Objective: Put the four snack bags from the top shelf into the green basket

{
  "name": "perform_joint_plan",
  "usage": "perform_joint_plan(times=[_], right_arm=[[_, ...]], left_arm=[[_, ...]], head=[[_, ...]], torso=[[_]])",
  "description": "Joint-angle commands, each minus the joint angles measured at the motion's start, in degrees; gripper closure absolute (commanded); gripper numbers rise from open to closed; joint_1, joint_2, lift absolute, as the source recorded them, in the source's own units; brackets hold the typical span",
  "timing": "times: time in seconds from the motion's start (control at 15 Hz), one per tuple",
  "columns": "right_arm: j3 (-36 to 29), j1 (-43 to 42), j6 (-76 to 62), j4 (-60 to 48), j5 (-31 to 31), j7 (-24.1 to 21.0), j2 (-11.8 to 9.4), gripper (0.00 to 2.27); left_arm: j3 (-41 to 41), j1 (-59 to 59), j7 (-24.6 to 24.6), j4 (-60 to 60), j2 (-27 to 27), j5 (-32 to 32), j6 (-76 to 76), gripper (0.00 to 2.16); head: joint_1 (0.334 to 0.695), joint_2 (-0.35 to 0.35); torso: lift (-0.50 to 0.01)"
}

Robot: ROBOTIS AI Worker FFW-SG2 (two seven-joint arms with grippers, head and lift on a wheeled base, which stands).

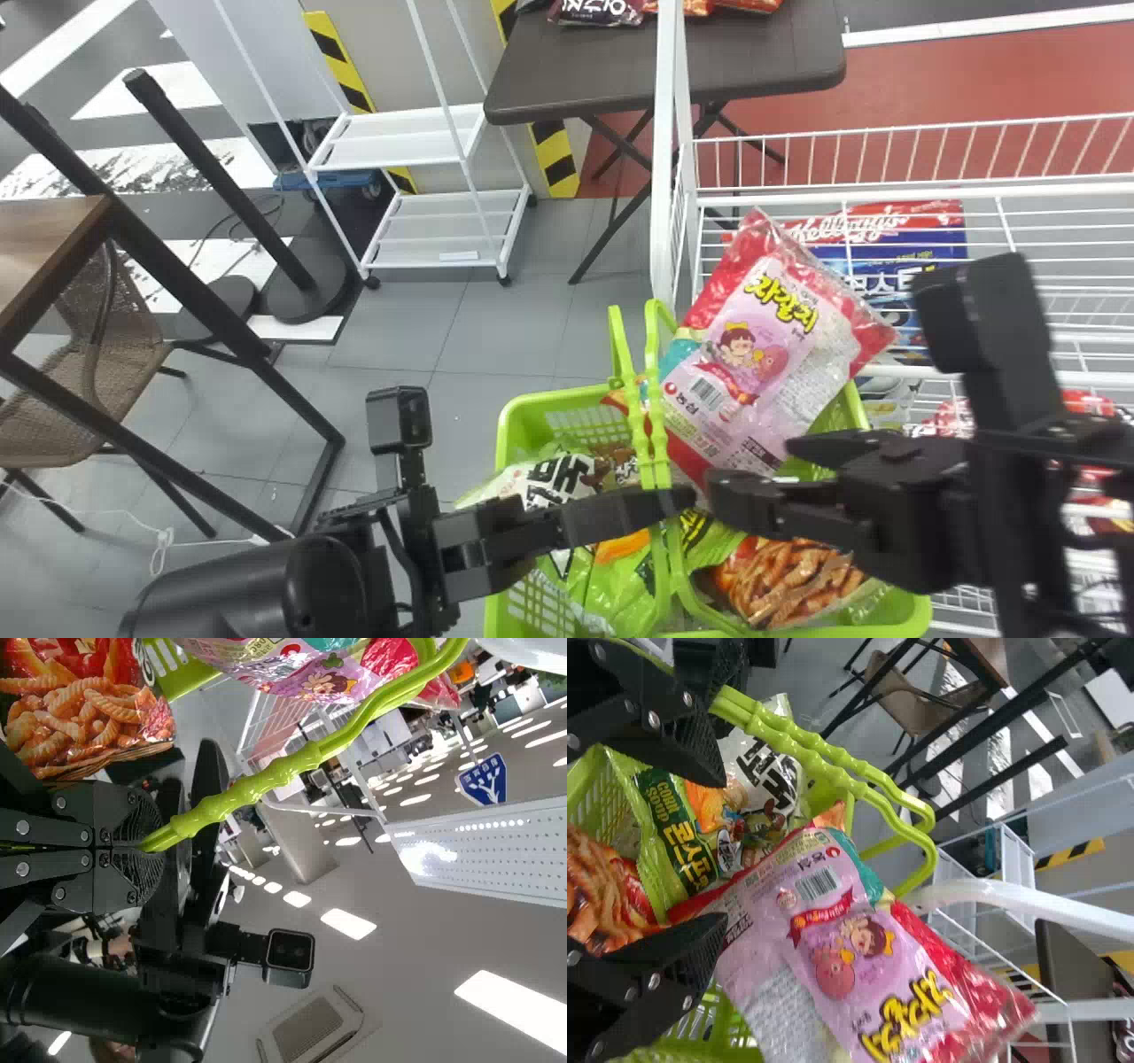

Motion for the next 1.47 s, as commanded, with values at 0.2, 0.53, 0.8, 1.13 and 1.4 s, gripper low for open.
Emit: perform_joint_plan(times=[0.2, 0.53, 0.8, 1.13, 1.4], right_arm=[[-18.47, 3.15, 0.29, -3.98, -1.72, 2.89, -0.19, 0.08], [-27.88, 13.34, -26.72, -0.28, 3.55, 3.86, 0.51, 0.09], [-27.61, 14.40, -73.65, 16.50, 13.22, 4.21, 0.51, 0.09], [-26.56, 12.20, -79.63, 27.49, 19.37, 4.04, 0.07, 0.08], [-24.36, 12.20, -79.63, 28.72, 20.08, 4.04, 0.16, 0.09]], left_arm=[[1.85, 0.79, -0.66, 1.71, 0.25, 3.02, -1.21, 2.15], [1.50, -0.09, -0.66, 7.87, -0.10, 6.54, -7.89, 2.15], [0.70, -0.09, -0.66, 8.39, 0.16, 6.27, -8.42, 2.15], [0.79, 0.79, -0.66, 7.69, 0.42, 6.36, -8.25, 2.15], [0.35, 0.79, -0.66, 7.69, 0.42, 6.27, -8.42, 2.15]], head=[[0.695, 0.184], [0.695, -0.029], [0.695, -0.186], [0.695, -0.246], [0.695, -0.231]], torso=[[-0.004], [-0.004], [-0.004], [-0.004], [-0.004]])
